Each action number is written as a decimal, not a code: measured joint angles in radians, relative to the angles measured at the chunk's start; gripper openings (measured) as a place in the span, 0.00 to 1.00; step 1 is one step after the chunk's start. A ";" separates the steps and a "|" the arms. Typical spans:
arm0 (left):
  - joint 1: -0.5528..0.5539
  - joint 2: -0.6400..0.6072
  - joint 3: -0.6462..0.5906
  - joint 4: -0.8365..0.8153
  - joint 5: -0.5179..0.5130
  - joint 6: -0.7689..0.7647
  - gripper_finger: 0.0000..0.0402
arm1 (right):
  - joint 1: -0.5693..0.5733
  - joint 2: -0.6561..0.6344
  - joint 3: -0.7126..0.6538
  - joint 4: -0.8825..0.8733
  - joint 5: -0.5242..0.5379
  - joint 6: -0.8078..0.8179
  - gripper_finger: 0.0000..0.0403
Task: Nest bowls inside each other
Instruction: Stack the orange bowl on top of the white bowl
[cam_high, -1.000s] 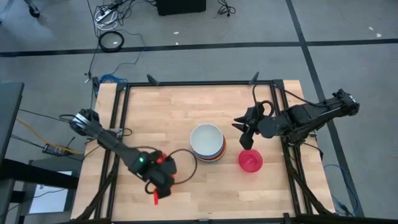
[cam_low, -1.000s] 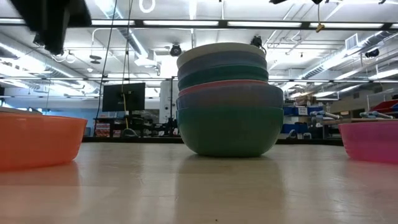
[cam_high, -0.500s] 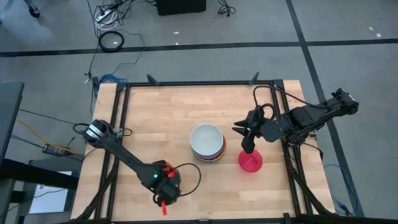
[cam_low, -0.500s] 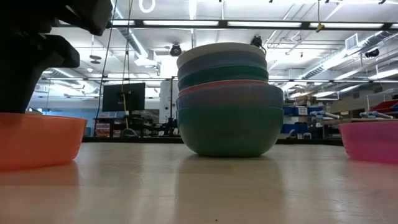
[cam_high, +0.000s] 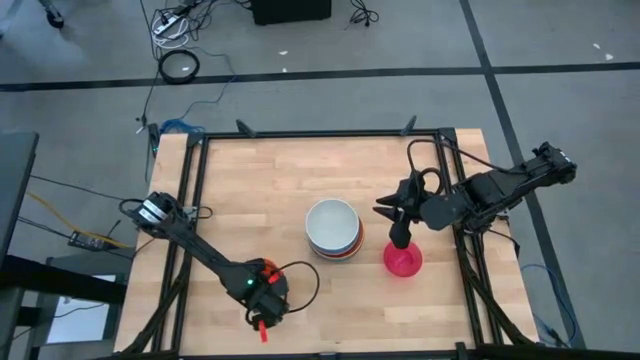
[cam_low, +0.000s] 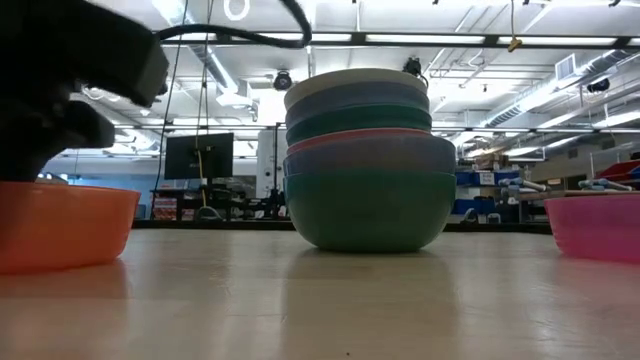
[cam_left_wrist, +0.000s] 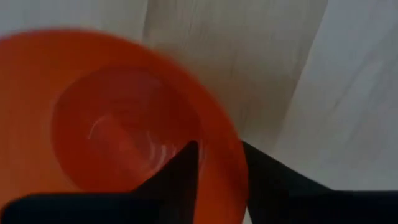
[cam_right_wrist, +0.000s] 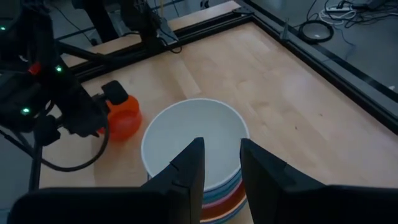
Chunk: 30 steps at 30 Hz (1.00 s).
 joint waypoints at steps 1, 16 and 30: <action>0.000 0.000 -0.001 -0.003 0.000 0.001 0.25 | 0.001 0.000 0.000 0.001 0.000 0.000 0.23; 0.002 -0.002 0.174 -0.292 -0.097 0.138 0.01 | 0.002 0.000 0.000 0.001 0.000 0.004 0.23; 0.127 -0.007 0.721 -0.525 -0.523 0.530 0.01 | 0.004 0.000 0.000 0.011 0.005 -0.002 0.23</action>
